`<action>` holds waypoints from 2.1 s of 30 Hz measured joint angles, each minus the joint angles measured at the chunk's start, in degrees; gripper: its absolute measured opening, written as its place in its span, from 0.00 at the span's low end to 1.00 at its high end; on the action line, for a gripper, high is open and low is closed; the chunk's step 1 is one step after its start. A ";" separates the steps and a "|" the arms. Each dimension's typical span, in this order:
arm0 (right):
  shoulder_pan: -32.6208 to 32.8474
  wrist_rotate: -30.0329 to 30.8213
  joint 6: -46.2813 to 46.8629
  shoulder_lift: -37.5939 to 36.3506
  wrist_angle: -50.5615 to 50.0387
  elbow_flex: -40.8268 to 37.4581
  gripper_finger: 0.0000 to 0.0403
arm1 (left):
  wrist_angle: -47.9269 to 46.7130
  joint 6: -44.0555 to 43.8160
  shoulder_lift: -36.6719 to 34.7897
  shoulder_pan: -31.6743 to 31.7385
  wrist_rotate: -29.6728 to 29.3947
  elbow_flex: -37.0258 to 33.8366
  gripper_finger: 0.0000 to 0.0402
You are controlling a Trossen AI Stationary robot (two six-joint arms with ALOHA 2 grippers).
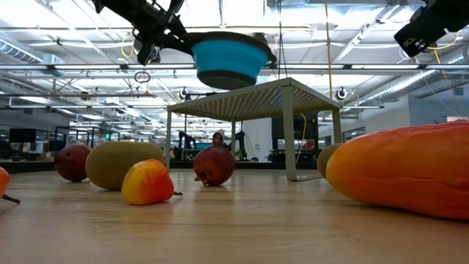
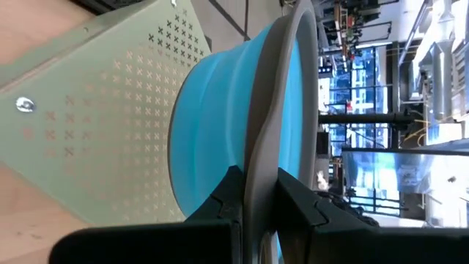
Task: Pick & Place Fruit
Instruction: Put the blue strainer bowl on the shelf
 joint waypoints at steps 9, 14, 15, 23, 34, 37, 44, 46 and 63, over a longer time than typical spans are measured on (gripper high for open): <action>0.00 0.00 0.00 0.00 -1.06 0.00 0.00 | -0.16 5.78 0.00 3.12 3.97 0.00 0.08; 0.00 -0.02 0.01 0.00 -1.15 0.00 0.00 | -0.16 8.55 0.00 5.71 9.19 0.00 0.08; 0.00 -0.06 0.05 0.00 -1.32 0.00 0.00 | -0.16 9.32 0.00 6.23 10.11 0.00 0.08; 0.01 -0.17 0.17 0.00 -2.96 0.00 0.00 | -0.09 12.11 0.00 10.80 19.24 0.00 0.08; 0.00 -0.06 0.20 0.00 -2.97 0.00 0.00 | -0.05 13.76 0.50 15.51 24.67 0.00 0.08; 0.00 -0.04 0.21 0.00 -2.97 0.00 0.00 | -0.20 13.98 2.27 15.50 26.33 0.00 0.08; 0.00 -0.02 0.22 0.00 -2.99 0.00 0.00 | 1.93 15.32 5.86 16.85 30.11 0.00 0.08; 0.00 -0.02 0.22 0.00 -2.99 0.00 0.00 | 3.42 16.10 6.47 17.36 31.11 0.00 0.08; 0.02 0.03 0.22 0.00 -2.99 0.00 0.00 | -1.60 23.04 7.48 20.74 35.91 -0.02 0.08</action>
